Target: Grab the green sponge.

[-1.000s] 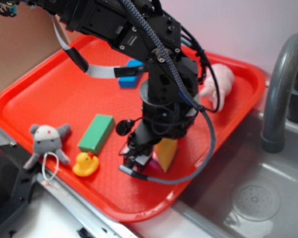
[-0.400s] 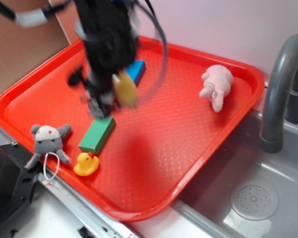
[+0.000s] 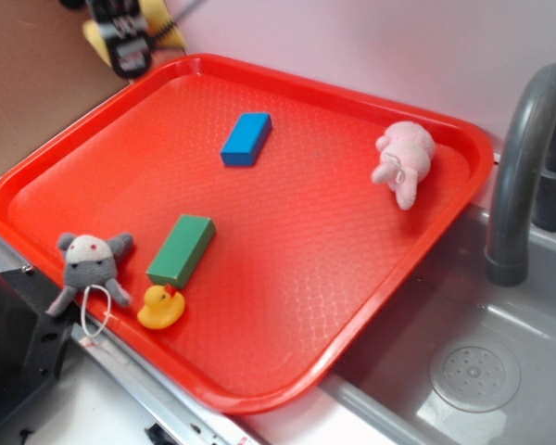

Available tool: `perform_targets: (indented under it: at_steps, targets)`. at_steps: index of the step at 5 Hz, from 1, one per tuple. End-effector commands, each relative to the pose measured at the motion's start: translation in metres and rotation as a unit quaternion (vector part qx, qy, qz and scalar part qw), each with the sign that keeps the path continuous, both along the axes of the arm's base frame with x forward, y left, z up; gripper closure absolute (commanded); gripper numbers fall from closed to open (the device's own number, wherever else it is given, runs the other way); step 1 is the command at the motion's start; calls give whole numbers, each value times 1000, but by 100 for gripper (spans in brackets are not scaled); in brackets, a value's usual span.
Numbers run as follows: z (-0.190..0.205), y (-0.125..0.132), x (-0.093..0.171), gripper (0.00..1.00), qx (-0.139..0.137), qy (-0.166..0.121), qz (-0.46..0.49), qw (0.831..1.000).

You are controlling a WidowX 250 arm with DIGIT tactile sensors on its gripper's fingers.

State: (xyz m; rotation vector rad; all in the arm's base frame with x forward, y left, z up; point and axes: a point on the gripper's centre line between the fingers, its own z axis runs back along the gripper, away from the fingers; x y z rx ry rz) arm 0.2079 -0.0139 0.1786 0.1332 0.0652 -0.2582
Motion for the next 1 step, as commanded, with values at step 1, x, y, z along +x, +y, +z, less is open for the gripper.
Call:
perform_targets:
  at_steps: [1]
  targets:
    - [22,-33,-27,100,-16,-41,217,975]
